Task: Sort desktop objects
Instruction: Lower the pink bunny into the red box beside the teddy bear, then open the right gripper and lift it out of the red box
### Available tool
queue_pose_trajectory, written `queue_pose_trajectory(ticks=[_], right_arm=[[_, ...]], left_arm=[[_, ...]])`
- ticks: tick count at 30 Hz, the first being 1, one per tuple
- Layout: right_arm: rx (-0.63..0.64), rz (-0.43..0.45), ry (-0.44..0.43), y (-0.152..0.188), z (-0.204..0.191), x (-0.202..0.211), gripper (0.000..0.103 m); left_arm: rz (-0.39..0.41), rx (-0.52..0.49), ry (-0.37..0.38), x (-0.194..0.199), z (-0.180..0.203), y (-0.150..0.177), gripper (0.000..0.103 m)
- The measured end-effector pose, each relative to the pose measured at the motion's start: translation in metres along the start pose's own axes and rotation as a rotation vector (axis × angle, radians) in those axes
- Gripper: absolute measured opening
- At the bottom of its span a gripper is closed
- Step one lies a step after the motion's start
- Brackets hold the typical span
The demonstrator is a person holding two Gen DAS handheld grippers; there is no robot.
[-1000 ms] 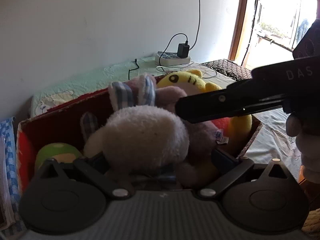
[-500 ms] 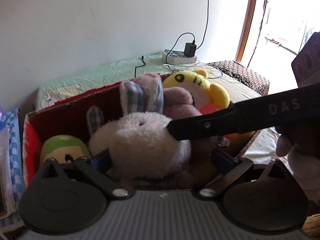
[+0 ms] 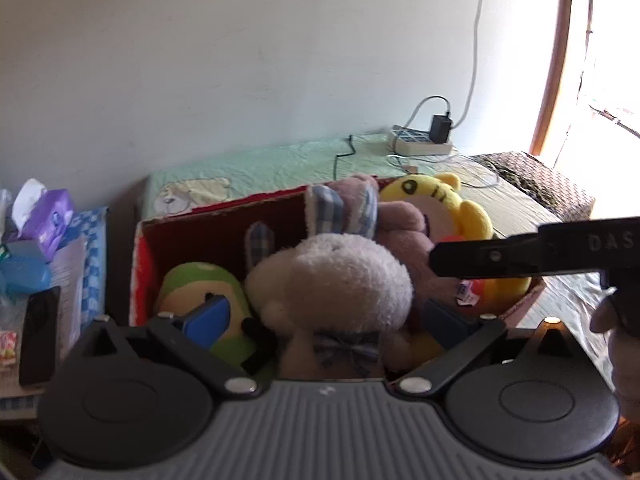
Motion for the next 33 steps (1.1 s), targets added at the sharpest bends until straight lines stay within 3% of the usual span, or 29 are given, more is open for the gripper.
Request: queue_pose_trajectory(ticks=[5,13,17,26,33], right_arm=[[-0.007,0.010,0.023,0.003,0.001,0.007,0.054],[-0.004,0.006,0.081,0.008,0.001,0.014,0.054],[0.010,0.023,0.087,0.009,0.000,0.021,0.054],[0.044,-0.003,0.046,0.003,0.011,0.031,0.053],[0.108,-0.051,0.020,-0.010,0.019,0.034,0.053]], left_arm=[[-0.012,0.055,-0.084,0.003,0.002,-0.004,0.102],[-0.105,0.076,-0.201,-0.005,0.016,-0.012,0.102],[-0.129,0.107,-0.224,-0.007,0.021,-0.013,0.102],[-0.156,0.130,-0.322,-0.003,0.040,-0.016,0.102],[-0.181,0.213,-0.390,-0.006,0.053,-0.019,0.102]])
Point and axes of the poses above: each gripper's, at about its wrist camera, not at the fingertips, and x roughly against the way its jaws point, z to its right, y to its underside, the point moved 4 cm from there along -x, roughly the way its jaws point, and after that the axes turned 2 degrees about -x, right-handed, at the moved point
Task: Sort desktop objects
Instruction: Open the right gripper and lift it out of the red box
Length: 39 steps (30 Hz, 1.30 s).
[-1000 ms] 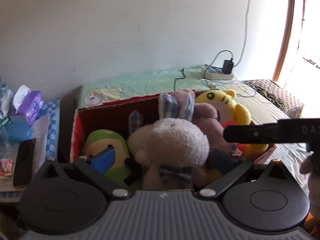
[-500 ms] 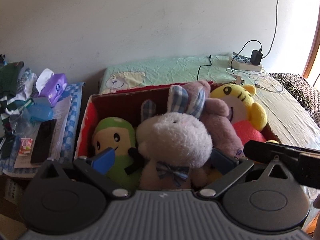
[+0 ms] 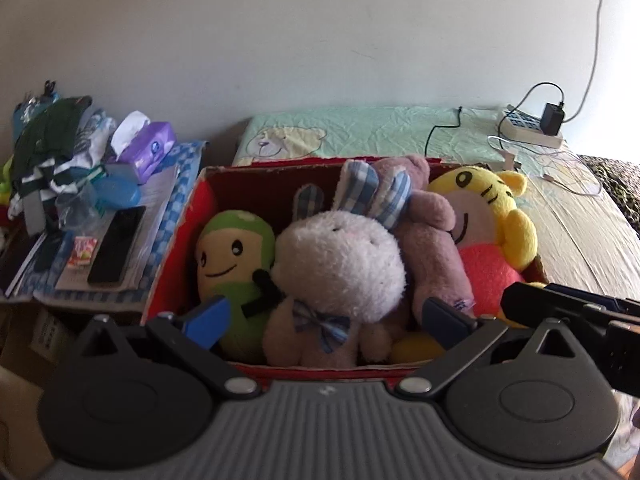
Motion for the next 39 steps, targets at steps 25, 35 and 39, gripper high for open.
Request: queue_pose_trajectory(ticks=[25,35,39], right_arm=[[0.067,-0.061,0.058,-0.008,0.012,-0.023,0.057],[0.066,-0.056,0.124,-0.010,0.007,-0.028,0.058],[0.069,-0.042,0.163,-0.016,0.000,-0.024,0.065]], left_arm=[[-0.027,0.032,-0.041,-0.018,0.008,-0.001,0.102],[-0.059,-0.009,-0.016,-0.031,0.008,-0.010,0.102],[-0.074,-0.034,-0.020,-0.032,0.007,-0.015,0.102]])
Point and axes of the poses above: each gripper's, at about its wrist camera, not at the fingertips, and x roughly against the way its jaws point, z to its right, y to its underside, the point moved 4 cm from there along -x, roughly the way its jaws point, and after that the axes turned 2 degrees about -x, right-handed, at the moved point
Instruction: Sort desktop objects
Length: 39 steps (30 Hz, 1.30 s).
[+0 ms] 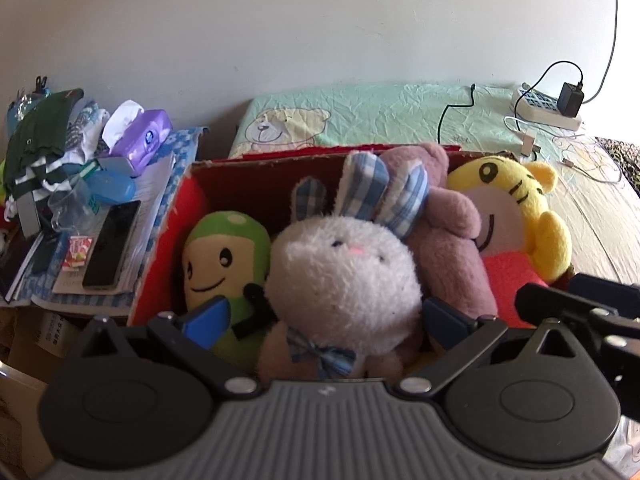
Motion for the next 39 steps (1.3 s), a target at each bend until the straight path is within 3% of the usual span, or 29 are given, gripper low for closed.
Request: queue_pose_trajectory(ticks=[5,14,26,39], right_arm=[[0.002,0.020,0.112,-0.007,-0.004,0.005,0.077],[-0.024,0.018,0.249,-0.013,-0.011,0.000,0.082],[-0.039,-0.001,0.279,-0.016,-0.018,-0.007,0.082],[-0.023,-0.016,0.268,-0.011,-0.021,-0.006,0.082]], left_arm=[[0.013,-0.042,-0.016,0.004,-0.001,-0.007,0.102],[-0.003,-0.070,0.018,0.000,-0.009,-0.011,0.102],[0.040,-0.069,0.046,0.010,-0.019,-0.009,0.102],[0.057,-0.049,0.004,0.022,-0.023,-0.004,0.102]])
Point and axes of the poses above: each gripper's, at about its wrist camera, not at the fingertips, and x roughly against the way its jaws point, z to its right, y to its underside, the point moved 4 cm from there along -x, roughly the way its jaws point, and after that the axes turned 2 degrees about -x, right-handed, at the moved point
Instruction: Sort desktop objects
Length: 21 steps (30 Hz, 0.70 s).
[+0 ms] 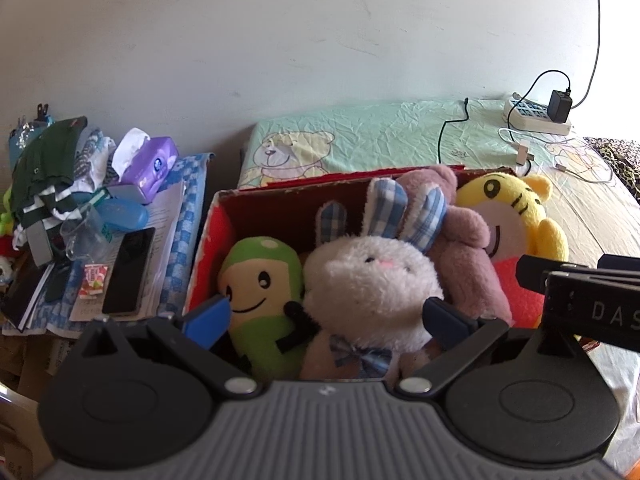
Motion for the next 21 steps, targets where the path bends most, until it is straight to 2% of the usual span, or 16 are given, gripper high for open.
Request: queue_pose_trajectory(ticks=[7,21], right_arm=[[0.037,0.009,0.012,0.002,0.005,0.005,0.082],[0.010,0.001,0.006,0.005,0.040,0.015,0.082]], left_arm=[[-0.019,0.010,-0.018,0.002,0.004,0.004,0.102],[-0.038,0.007,-0.007,0.012,0.037,0.012,0.102]])
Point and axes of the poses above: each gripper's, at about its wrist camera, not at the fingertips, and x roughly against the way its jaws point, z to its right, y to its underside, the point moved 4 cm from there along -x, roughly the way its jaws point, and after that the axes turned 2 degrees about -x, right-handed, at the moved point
